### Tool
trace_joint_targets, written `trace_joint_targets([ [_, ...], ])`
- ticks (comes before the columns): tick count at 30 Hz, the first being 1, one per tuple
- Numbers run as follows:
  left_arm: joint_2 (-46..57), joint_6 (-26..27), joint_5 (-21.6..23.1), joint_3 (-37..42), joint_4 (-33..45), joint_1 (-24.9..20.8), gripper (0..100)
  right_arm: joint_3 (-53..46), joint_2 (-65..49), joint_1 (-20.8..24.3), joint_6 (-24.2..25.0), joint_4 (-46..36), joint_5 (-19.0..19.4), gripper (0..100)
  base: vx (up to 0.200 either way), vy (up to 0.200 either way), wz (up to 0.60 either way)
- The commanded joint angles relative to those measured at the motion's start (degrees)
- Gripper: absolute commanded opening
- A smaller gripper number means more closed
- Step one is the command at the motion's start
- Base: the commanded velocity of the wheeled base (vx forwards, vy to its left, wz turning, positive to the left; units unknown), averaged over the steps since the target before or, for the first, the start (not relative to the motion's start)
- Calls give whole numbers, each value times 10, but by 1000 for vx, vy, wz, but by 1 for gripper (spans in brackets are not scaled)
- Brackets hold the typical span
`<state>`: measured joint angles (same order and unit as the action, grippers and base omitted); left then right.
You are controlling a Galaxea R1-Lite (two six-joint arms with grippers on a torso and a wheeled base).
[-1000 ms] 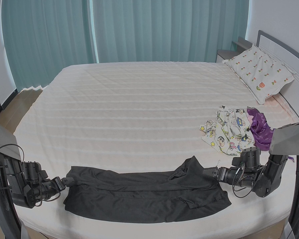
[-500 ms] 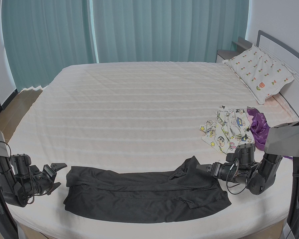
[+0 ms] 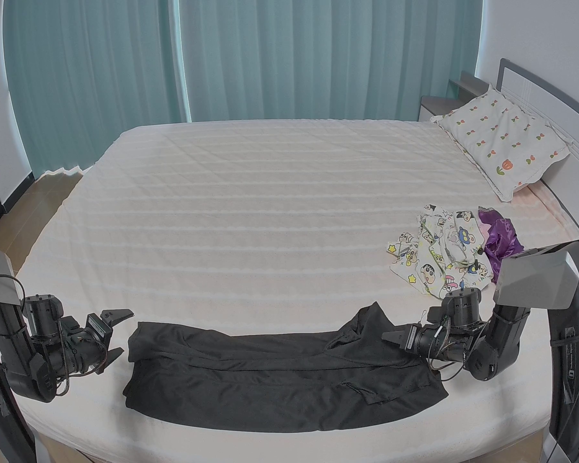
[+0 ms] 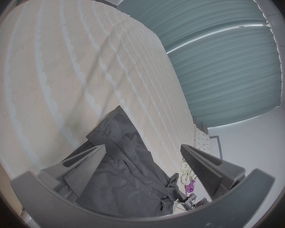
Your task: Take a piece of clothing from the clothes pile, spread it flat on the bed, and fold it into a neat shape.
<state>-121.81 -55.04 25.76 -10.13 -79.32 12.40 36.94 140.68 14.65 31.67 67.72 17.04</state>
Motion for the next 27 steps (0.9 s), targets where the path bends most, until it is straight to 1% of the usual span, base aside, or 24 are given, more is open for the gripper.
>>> trace_joint_targets([
  [1, -14, 0, -1, 7, -12, 0, 100, -20, -7, 0, 0, 0, -1, 0, 0, 0, 0],
  [7, -15, 1, -1, 11, -14, 0, 100, -57, -37, -3, -6, 0, -2, 0, 0, 0, 0],
  [9, -15, 1, -1, 11, -14, 0, 100, -71, -49, -11, -11, 1, -2, 0, 0, 0, 0],
  [15, -17, 1, -4, 11, -14, -1, 100, -107, -63, -17, -38, 2, 3, 0, 0, 0, 0],
  [18, -18, 1, -4, 11, -14, -2, 100, -111, -56, -17, -53, 1, 3, 0, 0, 0, 0],
  [24, -18, 1, -4, 11, -14, -2, 100, -109, -48, -17, -56, 0, 3, 0, 0, 0, 0],
  [25, -18, 2, -4, 11, -14, -4, 100, -108, -46, -18, -56, 1, 3, 100, 0, 0, 0],
  [27, -19, 3, -5, 12, -14, -9, 100, -110, -49, -18, -56, 7, 3, 100, 0, 0, 0],
])
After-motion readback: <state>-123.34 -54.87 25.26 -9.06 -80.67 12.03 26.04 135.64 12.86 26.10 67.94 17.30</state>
